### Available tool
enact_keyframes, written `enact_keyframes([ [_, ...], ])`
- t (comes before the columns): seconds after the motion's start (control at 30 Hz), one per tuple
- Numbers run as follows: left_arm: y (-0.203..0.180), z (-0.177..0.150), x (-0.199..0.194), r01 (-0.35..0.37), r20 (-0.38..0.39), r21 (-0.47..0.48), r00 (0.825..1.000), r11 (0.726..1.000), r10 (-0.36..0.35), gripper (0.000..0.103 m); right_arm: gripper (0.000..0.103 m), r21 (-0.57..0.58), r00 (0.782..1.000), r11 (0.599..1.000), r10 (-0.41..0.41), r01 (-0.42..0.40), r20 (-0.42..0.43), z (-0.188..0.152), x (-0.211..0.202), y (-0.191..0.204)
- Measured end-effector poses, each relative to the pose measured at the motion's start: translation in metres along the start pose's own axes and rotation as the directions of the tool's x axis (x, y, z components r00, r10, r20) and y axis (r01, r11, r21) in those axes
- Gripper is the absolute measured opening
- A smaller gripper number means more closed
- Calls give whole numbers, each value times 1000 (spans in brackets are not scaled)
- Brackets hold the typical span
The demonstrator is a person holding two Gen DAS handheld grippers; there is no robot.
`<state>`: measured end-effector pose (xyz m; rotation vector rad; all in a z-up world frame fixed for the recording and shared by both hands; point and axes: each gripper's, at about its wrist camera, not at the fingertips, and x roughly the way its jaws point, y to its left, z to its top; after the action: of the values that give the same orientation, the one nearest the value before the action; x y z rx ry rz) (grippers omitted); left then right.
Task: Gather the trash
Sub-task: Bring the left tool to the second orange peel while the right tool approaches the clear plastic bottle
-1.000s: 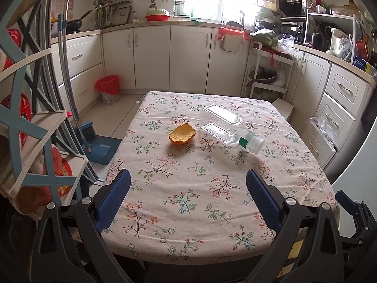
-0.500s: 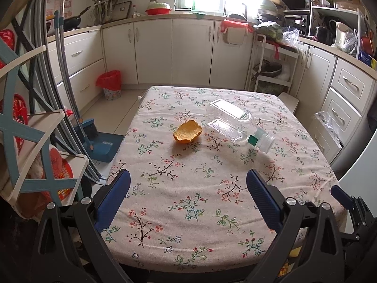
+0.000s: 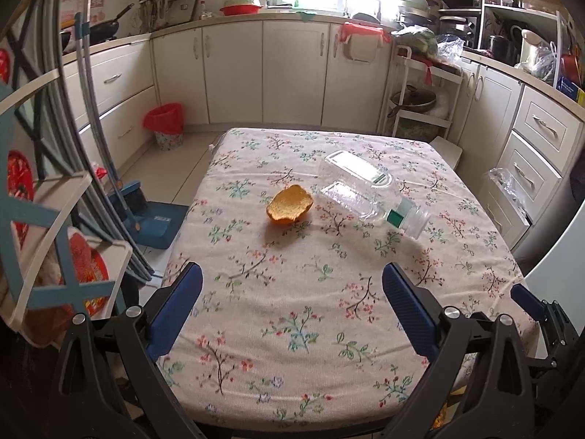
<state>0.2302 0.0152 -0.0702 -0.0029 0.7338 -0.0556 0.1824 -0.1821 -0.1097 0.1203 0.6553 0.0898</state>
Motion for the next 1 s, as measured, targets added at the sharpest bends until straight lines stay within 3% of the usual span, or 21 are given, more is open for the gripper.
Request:
enact_keyframes([
  [0.2,-3,23,26,-3,-41,96,999,995,7,95,87,-36,1000,999,14,-14,-12,19,14,4],
  [0.47,19,41,70,7,-124,49,992,999,-1,95,87,-130,999,991,11,-17,-46,44,47,12],
  [0.7,26,52,105,-18,-160,64,987,998,28,95,87,-197,996,980,6,-22,-84,59,81,18],
  [1.0,34,63,144,30,-187,42,982,999,-21,94,87,-304,994,953,-21,-12,-105,68,117,35],
])
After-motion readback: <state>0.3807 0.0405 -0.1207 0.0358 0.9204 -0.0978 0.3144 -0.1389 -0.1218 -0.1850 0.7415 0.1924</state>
